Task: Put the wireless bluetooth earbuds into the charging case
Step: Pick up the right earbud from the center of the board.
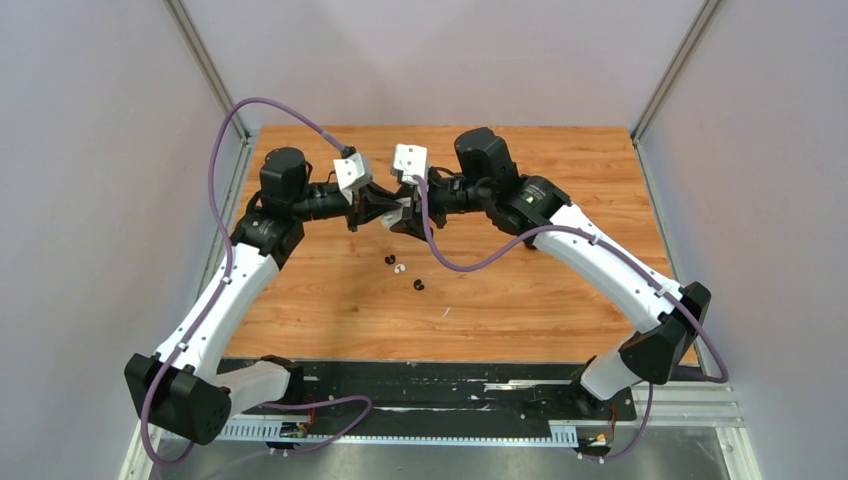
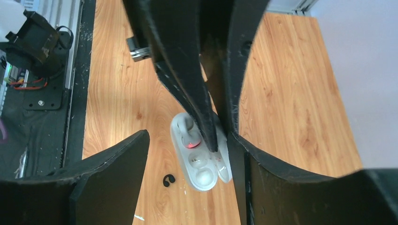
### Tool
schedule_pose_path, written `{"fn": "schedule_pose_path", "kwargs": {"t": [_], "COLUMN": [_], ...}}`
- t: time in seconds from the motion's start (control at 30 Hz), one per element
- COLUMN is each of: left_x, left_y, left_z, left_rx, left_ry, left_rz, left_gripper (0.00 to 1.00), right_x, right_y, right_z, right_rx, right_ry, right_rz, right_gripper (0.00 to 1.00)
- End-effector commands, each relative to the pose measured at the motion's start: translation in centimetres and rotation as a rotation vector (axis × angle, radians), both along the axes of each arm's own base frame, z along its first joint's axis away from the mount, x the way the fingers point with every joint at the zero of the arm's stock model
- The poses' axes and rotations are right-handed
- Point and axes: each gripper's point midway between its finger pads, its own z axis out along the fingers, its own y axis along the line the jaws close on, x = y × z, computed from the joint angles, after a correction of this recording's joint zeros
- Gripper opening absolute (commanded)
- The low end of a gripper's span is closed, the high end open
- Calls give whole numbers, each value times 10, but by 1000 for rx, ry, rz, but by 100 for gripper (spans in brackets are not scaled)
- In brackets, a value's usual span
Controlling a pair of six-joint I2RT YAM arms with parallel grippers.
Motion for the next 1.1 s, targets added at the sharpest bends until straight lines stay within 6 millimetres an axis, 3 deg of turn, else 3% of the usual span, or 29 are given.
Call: {"fn": "schedule_pose_path", "kwargs": {"t": [0.0, 0.2, 0.33, 0.7, 0.93, 1.07], "left_x": [-7, -8, -8, -12, -14, -13], "left_y": [2, 3, 3, 3, 3, 5], "left_z": [15, 13, 11, 15, 14, 15], "left_rx": [0, 8, 15, 16, 25, 31], "left_ry": [-99, -111, -108, -132, -150, -169], "left_rz": [-15, -21, -21, -39, -48, -45], "left_gripper": [0, 0, 0, 0, 0, 0], "right_x": [10, 20, 15, 30, 49, 47], "right_y": [7, 7, 7, 11, 7, 7], "right_z": [31, 30, 38, 16, 14, 10], "right_rx": [108, 110, 122, 77, 82, 76], "right_ry": [49, 37, 4, 26, 64, 99], "right_rz": [-59, -97, -60, -98, -160, -146], "right_gripper": [66, 66, 66, 67, 66, 66]}}
